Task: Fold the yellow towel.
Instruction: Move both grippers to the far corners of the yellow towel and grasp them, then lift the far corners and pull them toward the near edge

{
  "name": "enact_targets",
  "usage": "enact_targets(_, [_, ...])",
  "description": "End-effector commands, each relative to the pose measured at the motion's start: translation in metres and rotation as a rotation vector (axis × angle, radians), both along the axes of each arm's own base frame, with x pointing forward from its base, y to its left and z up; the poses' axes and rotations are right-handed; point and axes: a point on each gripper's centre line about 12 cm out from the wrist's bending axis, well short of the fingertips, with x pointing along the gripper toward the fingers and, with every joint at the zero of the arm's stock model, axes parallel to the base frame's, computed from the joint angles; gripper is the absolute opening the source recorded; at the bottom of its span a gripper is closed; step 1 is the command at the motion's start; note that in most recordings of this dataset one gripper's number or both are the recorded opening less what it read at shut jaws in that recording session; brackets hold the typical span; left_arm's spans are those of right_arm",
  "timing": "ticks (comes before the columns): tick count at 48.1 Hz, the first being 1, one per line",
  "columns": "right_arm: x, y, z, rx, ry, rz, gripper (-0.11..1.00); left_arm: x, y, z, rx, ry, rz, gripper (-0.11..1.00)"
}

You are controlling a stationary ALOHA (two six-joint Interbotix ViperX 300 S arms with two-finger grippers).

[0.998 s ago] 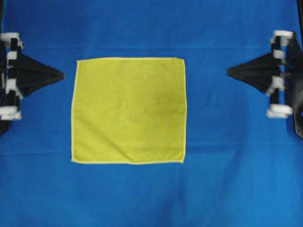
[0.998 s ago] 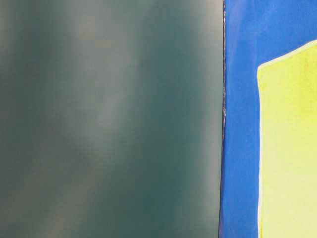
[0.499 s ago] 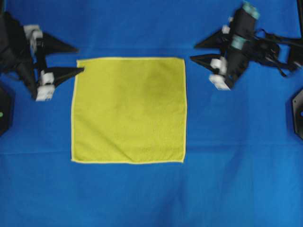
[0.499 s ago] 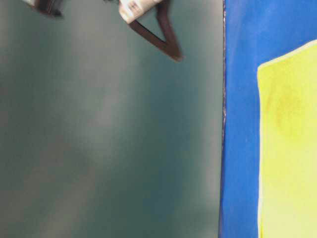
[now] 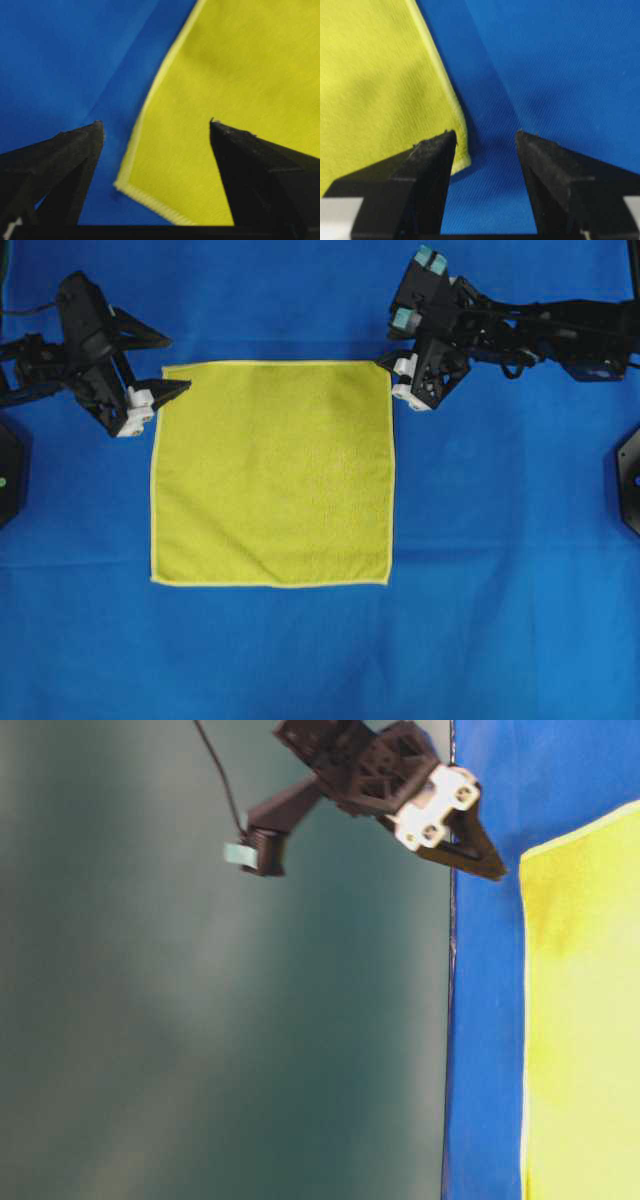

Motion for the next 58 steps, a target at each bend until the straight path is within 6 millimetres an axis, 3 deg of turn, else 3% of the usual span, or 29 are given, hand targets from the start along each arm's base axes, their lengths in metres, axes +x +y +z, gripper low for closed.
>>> enact_targets(1, [0.009,-0.003,0.006,-0.015,-0.025,0.005,0.56,0.003,0.008,-0.003,0.003,-0.004,0.021,0.81])
enact_targets(26, [0.015,-0.002,-0.013,0.003,0.01,0.015,0.54,-0.001,0.021,-0.038,-0.056,0.107,0.075,0.77])
enact_targets(31, [0.019,0.005,-0.012,-0.002,0.006,0.039,0.43,0.001,0.022,-0.045,-0.079,0.151,0.073,0.57])
enact_targets(38, [0.021,0.013,-0.013,0.0,0.01,0.059,0.03,0.004,0.023,-0.047,-0.095,0.18,0.071,0.17])
enact_targets(42, [0.02,0.014,-0.013,0.007,0.01,0.052,0.02,0.005,0.023,-0.046,-0.094,0.179,0.071,0.02])
enact_targets(52, [0.019,0.011,-0.002,-0.005,-0.013,0.046,0.02,0.005,0.023,-0.039,-0.098,0.184,0.069,0.02])
enact_targets(58, [0.016,0.008,0.01,-0.013,-0.023,0.037,0.02,0.009,0.022,-0.018,-0.093,0.171,0.057,0.02])
